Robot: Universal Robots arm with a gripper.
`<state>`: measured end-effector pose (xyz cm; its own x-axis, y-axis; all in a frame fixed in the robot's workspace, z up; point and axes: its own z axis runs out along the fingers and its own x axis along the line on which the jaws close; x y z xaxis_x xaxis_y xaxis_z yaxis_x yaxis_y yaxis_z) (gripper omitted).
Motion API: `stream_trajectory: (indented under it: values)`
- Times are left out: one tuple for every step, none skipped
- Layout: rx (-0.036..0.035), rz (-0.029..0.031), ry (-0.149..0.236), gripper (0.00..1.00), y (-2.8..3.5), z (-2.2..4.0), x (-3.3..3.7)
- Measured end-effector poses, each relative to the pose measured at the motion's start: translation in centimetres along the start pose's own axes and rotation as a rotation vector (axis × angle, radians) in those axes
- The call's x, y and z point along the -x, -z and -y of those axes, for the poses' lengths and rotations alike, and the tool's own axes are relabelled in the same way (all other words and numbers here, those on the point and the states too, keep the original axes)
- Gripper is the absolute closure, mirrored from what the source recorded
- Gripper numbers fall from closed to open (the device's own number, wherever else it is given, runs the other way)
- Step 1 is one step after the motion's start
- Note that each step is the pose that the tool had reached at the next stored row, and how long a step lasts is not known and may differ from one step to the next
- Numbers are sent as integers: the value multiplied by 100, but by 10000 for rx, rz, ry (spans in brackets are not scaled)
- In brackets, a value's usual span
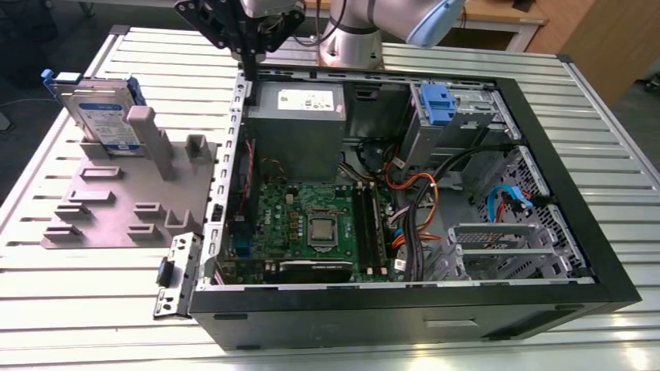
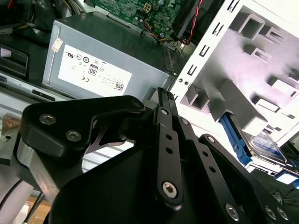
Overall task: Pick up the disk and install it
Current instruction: 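Reach for the disk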
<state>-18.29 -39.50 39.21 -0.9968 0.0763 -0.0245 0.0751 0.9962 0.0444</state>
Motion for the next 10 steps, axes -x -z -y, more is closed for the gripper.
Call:
stream_trajectory:
  values:
    - [0,0,-1,89,0,0,-5]
    - [0,0,0,89,0,1,-12]
    - [0,0,0,89,1,2,-20]
    - [0,0,0,89,1,2,-29]
    - [1,0,0,89,1,3,-37]
    - [0,0,0,89,1,3,-44]
    - [1,1,0,89,0,4,-50]
    - [1,1,0,89,1,4,-55]
    - [0,0,0,89,1,4,-59]
    - [0,0,0,89,1,3,-63]
